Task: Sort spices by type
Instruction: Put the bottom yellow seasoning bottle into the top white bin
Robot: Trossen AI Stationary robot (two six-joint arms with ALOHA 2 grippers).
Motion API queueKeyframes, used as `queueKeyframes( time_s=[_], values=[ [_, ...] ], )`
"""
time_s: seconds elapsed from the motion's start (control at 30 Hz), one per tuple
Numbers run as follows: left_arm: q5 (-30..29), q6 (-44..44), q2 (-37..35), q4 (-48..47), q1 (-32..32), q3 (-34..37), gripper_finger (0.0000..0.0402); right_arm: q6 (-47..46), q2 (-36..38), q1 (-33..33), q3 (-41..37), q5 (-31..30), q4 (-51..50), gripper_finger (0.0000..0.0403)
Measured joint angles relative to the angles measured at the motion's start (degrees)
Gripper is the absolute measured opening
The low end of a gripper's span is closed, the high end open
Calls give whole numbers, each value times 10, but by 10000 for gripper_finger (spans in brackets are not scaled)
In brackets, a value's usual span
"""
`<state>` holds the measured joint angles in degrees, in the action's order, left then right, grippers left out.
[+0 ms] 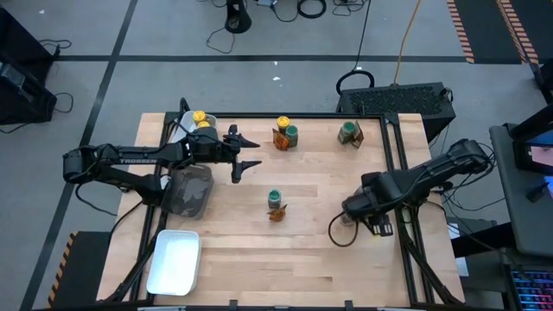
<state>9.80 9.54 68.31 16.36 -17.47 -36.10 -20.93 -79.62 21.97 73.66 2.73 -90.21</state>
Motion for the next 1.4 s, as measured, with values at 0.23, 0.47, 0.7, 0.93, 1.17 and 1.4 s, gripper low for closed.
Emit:
queueKeyframes(
  time_s=[0.23,0.47,0.7,0.93,1.17,1.4],
  values=[
    [0,1,0,-16,0,0,267,2,-11,-28,133,-69,2,213],
    [0,0,0,-26,0,0,267,125,-66,-82,257,-189,17,213],
    [0,-4,-6,-79,0,0,267,368,-145,-167,306,-189,166,213],
    [-11,-29,-70,-221,0,-29,267,588,-234,-255,311,-108,311,213],
    [-34,-59,-149,-299,0,-32,267,638,-319,-320,311,-60,484,213],
    [-48,-63,-165,-316,0,-32,267,596,-391,-345,312,-21,514,213]
  ],
)
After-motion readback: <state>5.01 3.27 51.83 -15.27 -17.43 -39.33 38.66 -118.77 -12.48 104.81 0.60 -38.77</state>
